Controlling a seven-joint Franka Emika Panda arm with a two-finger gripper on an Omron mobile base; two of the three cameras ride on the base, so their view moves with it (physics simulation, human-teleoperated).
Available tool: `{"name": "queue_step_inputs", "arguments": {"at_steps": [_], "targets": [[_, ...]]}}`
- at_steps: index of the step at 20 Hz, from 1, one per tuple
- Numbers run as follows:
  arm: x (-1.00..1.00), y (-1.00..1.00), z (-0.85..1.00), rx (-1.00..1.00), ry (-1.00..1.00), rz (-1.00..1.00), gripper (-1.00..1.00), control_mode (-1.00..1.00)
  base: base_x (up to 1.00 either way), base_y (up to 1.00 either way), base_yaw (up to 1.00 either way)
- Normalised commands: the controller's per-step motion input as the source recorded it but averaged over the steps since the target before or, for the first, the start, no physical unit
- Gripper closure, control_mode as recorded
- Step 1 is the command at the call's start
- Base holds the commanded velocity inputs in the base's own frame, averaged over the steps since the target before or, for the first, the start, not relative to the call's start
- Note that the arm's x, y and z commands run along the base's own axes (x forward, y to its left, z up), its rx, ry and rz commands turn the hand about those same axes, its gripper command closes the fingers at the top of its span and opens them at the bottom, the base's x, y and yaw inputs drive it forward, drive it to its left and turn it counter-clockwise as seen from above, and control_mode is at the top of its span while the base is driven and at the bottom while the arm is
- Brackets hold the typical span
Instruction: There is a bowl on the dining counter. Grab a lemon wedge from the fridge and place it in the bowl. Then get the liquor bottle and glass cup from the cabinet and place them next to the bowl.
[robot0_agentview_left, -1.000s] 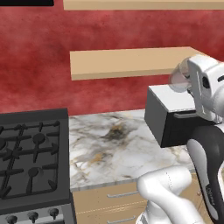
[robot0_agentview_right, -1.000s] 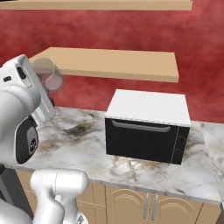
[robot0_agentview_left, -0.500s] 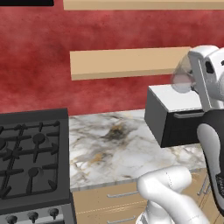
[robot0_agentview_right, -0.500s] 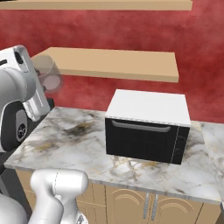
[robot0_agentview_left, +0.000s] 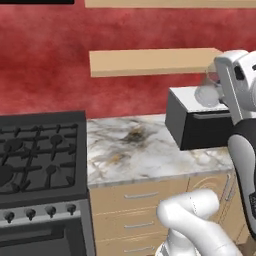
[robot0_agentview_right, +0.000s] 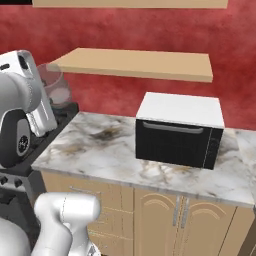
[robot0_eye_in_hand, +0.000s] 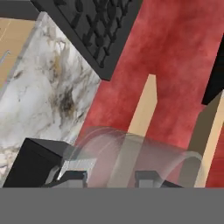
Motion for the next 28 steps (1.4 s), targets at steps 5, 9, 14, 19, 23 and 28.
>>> {"name": "queue_step_inputs", "arguments": {"at_steps": [5, 9, 14, 19, 23, 28], "targets": [[0.0, 0.0, 0.0, 0.0, 0.0, 0.0, 1.0, 1.0, -1.0, 0.65, 0.35], [0.0, 0.0, 0.0, 0.0, 0.0, 0.0, 1.0, 1.0, -0.89, 0.77, 0.43], [0.0, 0.0, 0.0, 0.0, 0.0, 0.0, 1.0, 1.0, -0.68, 0.89, 0.56], [0.0, 0.0, 0.0, 0.0, 0.0, 0.0, 1.0, 1.0, -0.31, 0.94, 0.59], [0.0, 0.0, 0.0, 0.0, 0.0, 0.0, 1.0, 1.0, -0.11, 0.84, 0.58], [0.0, 0.0, 0.0, 0.0, 0.0, 0.0, 1.0, 1.0, 0.38, 0.36, 0.54]]}}
